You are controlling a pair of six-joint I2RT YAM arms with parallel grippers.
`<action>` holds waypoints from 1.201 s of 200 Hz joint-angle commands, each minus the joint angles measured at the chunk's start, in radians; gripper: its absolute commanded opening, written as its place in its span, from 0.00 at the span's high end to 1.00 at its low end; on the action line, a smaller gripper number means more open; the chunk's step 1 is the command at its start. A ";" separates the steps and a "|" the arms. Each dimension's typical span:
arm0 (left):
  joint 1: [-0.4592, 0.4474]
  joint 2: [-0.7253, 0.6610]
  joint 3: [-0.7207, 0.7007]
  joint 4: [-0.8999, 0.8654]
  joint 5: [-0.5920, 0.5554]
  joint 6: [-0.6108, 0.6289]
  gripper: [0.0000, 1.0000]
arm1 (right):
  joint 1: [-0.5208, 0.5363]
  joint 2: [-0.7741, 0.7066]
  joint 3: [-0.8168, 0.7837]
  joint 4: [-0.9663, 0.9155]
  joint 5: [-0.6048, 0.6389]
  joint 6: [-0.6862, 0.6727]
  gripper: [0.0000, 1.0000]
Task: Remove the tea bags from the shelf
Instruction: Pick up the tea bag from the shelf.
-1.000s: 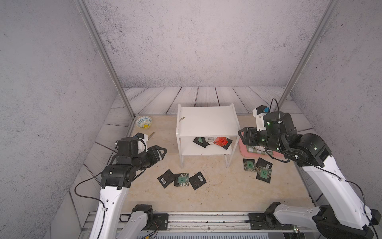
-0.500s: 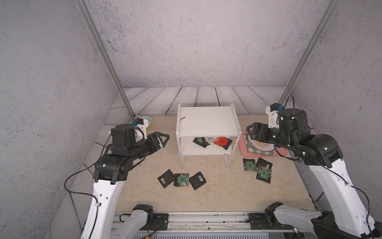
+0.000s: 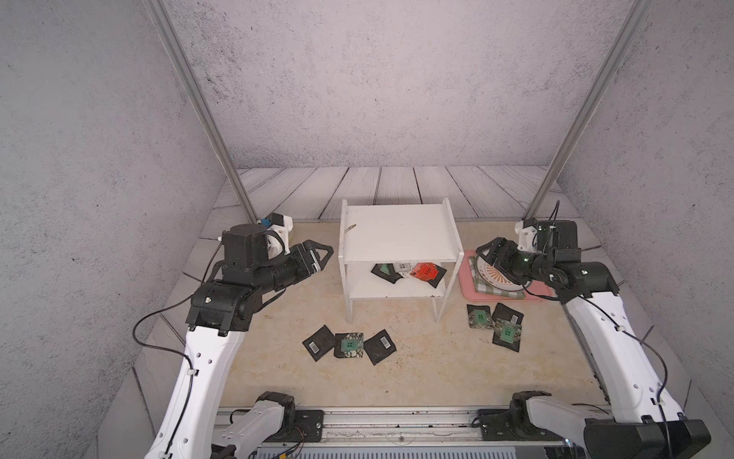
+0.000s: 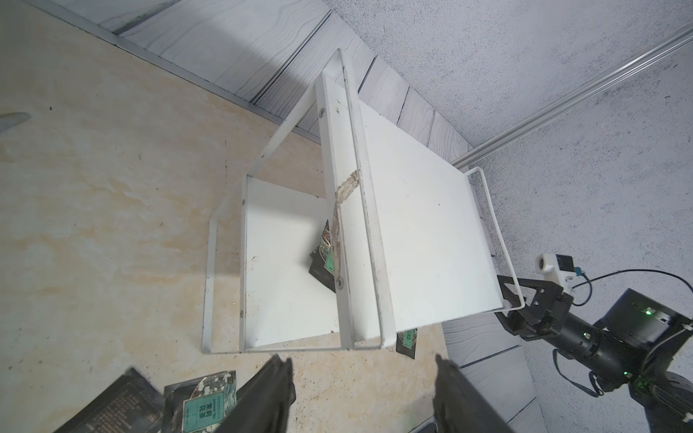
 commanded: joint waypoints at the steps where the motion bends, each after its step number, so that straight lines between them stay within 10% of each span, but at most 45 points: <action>1: -0.014 0.004 -0.007 0.047 -0.003 0.003 0.36 | -0.007 0.029 -0.034 0.131 -0.081 0.038 0.25; 104: -0.035 0.020 -0.094 0.091 -0.015 0.000 0.40 | 0.006 0.337 -0.079 0.269 -0.312 0.000 0.28; 240: -0.035 0.008 -0.133 0.097 -0.028 -0.003 0.41 | 0.099 0.489 -0.054 0.251 -0.291 -0.044 0.42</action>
